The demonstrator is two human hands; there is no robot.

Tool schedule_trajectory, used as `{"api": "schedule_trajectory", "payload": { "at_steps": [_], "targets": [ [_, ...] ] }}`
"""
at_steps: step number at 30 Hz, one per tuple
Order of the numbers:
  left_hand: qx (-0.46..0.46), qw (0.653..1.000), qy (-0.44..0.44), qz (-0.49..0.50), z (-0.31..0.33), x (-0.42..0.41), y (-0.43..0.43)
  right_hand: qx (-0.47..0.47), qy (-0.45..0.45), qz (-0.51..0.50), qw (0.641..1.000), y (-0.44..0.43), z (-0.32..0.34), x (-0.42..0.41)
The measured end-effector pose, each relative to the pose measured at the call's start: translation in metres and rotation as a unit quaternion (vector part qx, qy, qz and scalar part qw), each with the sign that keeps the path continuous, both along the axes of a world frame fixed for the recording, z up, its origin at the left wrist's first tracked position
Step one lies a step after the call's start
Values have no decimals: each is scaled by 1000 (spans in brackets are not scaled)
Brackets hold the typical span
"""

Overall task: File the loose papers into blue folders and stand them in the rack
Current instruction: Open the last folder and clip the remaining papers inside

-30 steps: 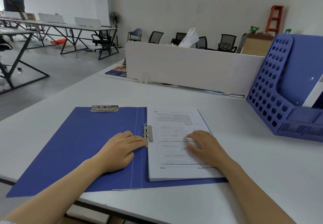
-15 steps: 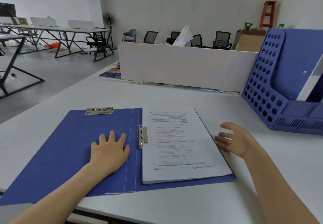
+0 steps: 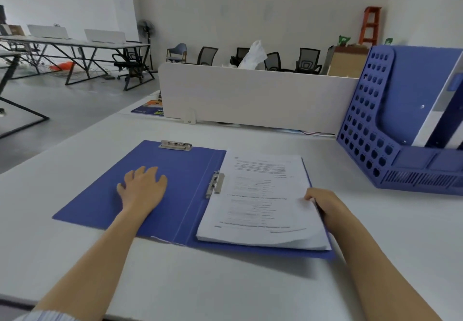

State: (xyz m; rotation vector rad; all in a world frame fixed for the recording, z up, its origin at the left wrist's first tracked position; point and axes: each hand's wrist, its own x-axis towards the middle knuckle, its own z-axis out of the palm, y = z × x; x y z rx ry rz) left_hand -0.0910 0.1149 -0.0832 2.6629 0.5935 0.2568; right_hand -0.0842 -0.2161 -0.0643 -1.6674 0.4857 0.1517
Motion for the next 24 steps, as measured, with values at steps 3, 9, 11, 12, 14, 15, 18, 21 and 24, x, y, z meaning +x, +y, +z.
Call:
{"api": "schedule_trajectory", "payload": {
  "at_steps": [3, 9, 11, 12, 14, 15, 18, 21, 24],
  "targets": [
    [-10, 995, 17, 97, 0, -8, 17, -19, 1, -20, 1000, -4, 0, 2],
    [-48, 971, 85, 220, 3, -15, 52, -36, -11, -59, 998, -8, -5, 8],
    [-50, 970, 86, 222, 3, -16, 57, -45, -8, -63, 997, -9, -7, 8],
    [-46, 971, 81, 220, 3, -17, 58, -51, -7, -62, 997, -9, -8, 8],
    [-40, 973, 60, 217, 4, -19, 60, -57, -8, -64, 996, -9, -9, 8],
    [-46, 973, 45, 222, 5, -20, 62, -58, -9, -63, 996, -9, -10, 8],
    [-92, 963, -13, 253, 7, -20, 74, -60, -10, -59, 996, -9, -9, 7],
    [-137, 946, -67, 288, 9, -25, 88, -72, -10, -59, 996, -11, -8, 7],
    [-235, 924, -106, 281, -1, -25, 113, -89, -8, -63, 994, -14, -5, 8]
  ]
}}
